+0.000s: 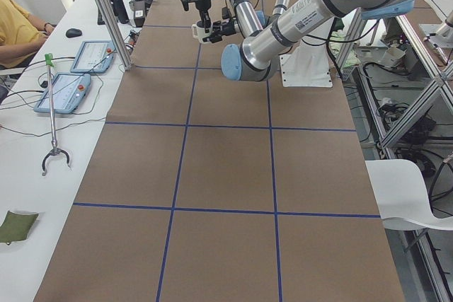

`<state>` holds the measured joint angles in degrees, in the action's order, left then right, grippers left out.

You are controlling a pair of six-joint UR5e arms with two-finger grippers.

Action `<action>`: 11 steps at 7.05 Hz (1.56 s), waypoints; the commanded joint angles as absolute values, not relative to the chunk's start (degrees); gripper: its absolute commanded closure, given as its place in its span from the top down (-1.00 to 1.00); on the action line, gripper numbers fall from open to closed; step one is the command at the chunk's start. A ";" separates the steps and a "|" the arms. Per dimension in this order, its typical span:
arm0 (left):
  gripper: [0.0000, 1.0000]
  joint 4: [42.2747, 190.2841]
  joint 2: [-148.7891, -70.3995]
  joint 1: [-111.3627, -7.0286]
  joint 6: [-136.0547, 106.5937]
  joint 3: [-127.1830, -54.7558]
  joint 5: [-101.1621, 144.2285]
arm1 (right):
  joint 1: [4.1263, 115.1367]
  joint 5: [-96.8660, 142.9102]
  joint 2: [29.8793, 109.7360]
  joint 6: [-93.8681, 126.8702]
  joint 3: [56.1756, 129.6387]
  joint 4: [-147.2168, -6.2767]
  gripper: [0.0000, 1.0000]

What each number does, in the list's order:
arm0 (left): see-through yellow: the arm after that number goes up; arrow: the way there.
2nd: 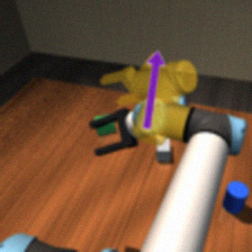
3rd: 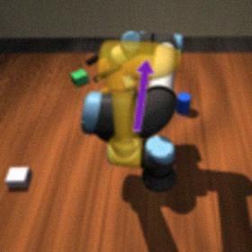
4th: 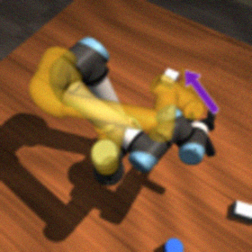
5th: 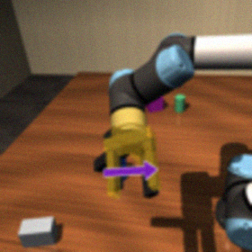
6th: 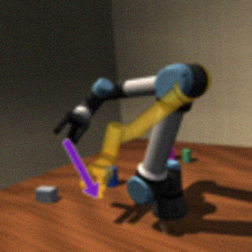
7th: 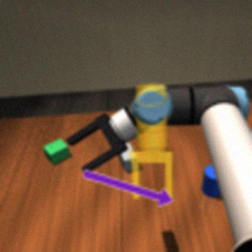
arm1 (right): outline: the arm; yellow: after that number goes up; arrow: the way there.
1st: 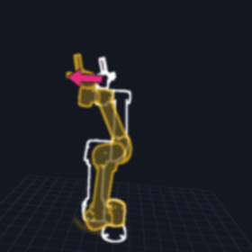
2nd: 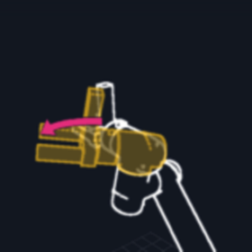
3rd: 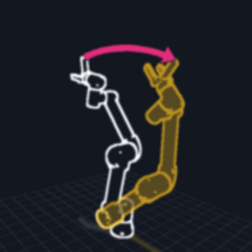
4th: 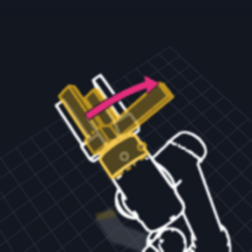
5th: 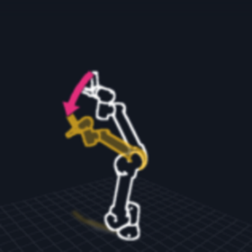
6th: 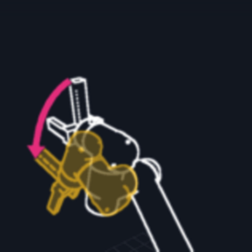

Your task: Left arm hands cup to right arm to dump lemon

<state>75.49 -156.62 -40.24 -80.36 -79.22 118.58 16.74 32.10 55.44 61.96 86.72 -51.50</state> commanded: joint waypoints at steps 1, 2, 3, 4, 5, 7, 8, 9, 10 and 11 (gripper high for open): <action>-0.18 75.41 -156.62 -40.08 -80.42 -79.28 118.56 | 16.70 32.08 55.46 61.88 86.57 -51.42 -0.14; -0.24 75.41 -156.62 -40.08 -80.42 -79.28 118.48 | 16.70 32.08 55.28 61.88 86.66 -51.42 -0.14; -0.26 75.41 -156.71 -39.99 -80.51 -79.28 118.56 | 16.70 32.08 55.28 61.87 86.66 -51.42 -0.14; -0.30 75.41 -156.71 -39.99 -80.42 -79.28 118.56 | 16.79 32.08 55.28 61.87 86.66 -51.42 -0.14; -0.34 75.41 -156.71 -39.99 -80.42 -79.28 118.56 | 16.70 32.08 55.28 61.87 86.57 -51.42 -0.14; -0.57 75.41 -156.71 -40.08 -80.42 -79.28 118.56 | 16.70 32.08 55.20 61.87 86.66 -51.42 -0.14; -0.80 75.41 -156.71 -39.99 -80.51 -79.28 118.56 | 16.70 32.08 55.28 61.87 86.66 -51.42 -0.14; -1.00 75.15 -156.80 -40.08 -80.51 -79.36 118.65 | 16.70 32.08 55.28 61.87 86.66 -51.42 0.08; -1.00 75.15 -156.80 -40.08 -80.42 -79.37 118.65 | 16.70 32.08 55.37 61.79 86.66 -51.33 0.65; -1.00 75.15 -156.80 -40.08 -80.42 -79.45 118.74 | 16.70 32.08 55.55 61.87 86.66 -51.24 1.00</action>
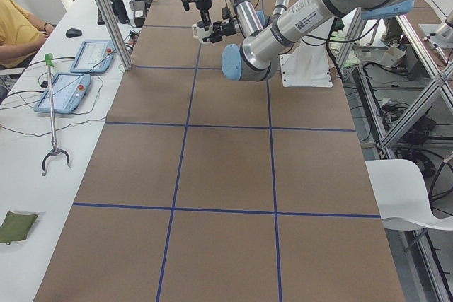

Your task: Left arm hands cup to right arm to dump lemon

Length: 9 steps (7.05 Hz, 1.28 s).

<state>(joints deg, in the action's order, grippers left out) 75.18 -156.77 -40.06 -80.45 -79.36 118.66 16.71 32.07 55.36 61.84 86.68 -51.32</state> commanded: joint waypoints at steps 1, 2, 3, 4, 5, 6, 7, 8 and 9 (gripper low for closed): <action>-1.00 75.06 -156.88 -40.17 -80.42 -79.54 118.83 | 16.70 32.08 55.72 61.96 86.57 -51.24 1.00; -1.00 75.06 -157.15 -40.34 -80.42 -79.63 118.92 | 16.70 32.08 56.33 61.79 86.49 -51.33 1.00; -1.00 75.06 -157.50 -40.52 -80.42 -79.89 119.09 | 16.70 32.17 57.38 61.79 86.40 -51.33 1.00; -1.00 75.06 -157.85 -40.95 -80.42 -80.07 119.09 | 16.70 32.34 57.91 61.87 85.87 -51.24 1.00; -1.00 75.15 -158.29 -41.65 -80.42 -80.50 119.18 | 16.53 32.60 57.92 61.96 85.35 -51.24 1.00; -1.00 75.15 -158.55 -42.70 -80.33 -81.12 119.27 | 16.35 32.78 57.92 61.96 85.17 -51.24 1.00; -1.00 75.15 -158.64 -43.76 -80.33 -81.91 119.35 | 16.26 32.87 58.01 62.05 84.90 -51.15 1.00; -1.00 75.15 -158.29 -44.90 -80.16 -82.78 119.44 | 16.69 34.35 58.01 62.14 85.34 -50.98 1.00; -1.00 73.67 -156.81 -46.04 -76.68 -85.06 119.53 | 18.35 38.98 57.92 62.05 85.69 -50.89 1.00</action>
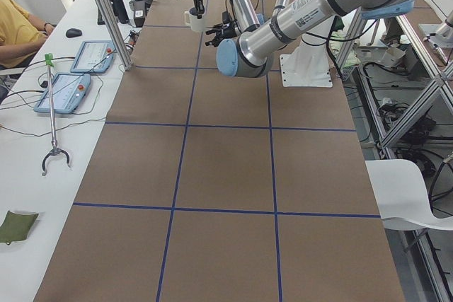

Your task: Left arm hands cup to right arm to dump lemon

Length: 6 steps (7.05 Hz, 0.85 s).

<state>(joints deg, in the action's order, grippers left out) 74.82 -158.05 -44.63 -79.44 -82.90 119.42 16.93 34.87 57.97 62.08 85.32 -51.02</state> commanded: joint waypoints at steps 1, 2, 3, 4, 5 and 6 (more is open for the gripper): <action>-1.00 68.95 -154.71 -46.58 -71.42 -88.82 119.44 | 20.72 44.24 58.01 61.27 85.87 -50.80 1.00; -1.00 67.17 -149.55 -48.06 -67.28 -93.99 119.62 | 23.70 50.13 59.49 57.17 88.13 -50.97 1.00; -1.00 67.67 -142.54 -49.73 -62.89 -99.26 120.05 | 26.60 55.93 61.76 55.04 89.02 -50.89 1.00; -1.00 67.59 -137.86 -51.92 -57.80 -101.84 122.93 | 29.76 61.73 62.22 55.02 89.38 -51.15 1.00; -1.00 68.11 -133.38 -53.68 -53.31 -103.61 123.39 | 34.58 71.71 64.23 55.02 89.65 -51.07 1.00; -1.00 69.07 -129.94 -55.53 -48.48 -103.71 123.40 | 40.98 82.86 67.03 54.76 90.78 -51.15 1.00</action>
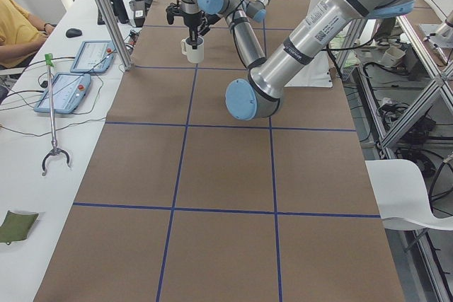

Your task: Left arm hands cup to right arm to dump lemon

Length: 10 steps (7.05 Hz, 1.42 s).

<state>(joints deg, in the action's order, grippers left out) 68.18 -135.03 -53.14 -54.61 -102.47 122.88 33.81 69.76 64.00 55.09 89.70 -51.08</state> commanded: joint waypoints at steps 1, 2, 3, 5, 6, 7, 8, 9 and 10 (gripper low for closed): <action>-1.00 72.48 -125.99 -56.50 -46.34 -103.88 124.44 | 47.14 93.32 68.71 53.62 90.88 -51.67 1.00; -1.00 78.95 -120.90 -57.73 -46.14 -103.89 125.58 | 52.33 101.08 71.43 50.13 91.40 -51.59 1.00; -1.00 84.49 -114.41 -60.09 -41.44 -103.89 128.64 | 56.56 107.25 74.07 46.53 92.10 -51.77 1.00; -1.00 85.78 -107.26 -63.97 -29.59 -103.36 129.46 | 65.25 121.74 78.03 45.27 91.67 -53.86 1.00; -1.00 86.13 -104.70 -65.38 -25.88 -103.36 129.46 | 68.78 125.73 80.31 37.61 91.76 -56.66 1.00; -1.00 86.22 -101.81 -65.91 -23.49 -103.36 129.55 | 71.52 127.95 81.46 29.79 91.58 -60.78 1.00; -1.00 87.70 -98.91 -65.92 -21.81 -103.19 129.46 | 73.02 129.36 81.21 23.97 92.02 -68.30 1.00; -1.00 91.72 -94.35 -65.74 -21.71 -103.27 129.46 | 74.78 130.33 80.95 16.86 92.11 -74.29 1.00; -1.00 94.80 -93.00 -65.83 -22.14 -102.92 129.55 | 75.49 132.08 79.99 13.48 92.02 -78.44 1.00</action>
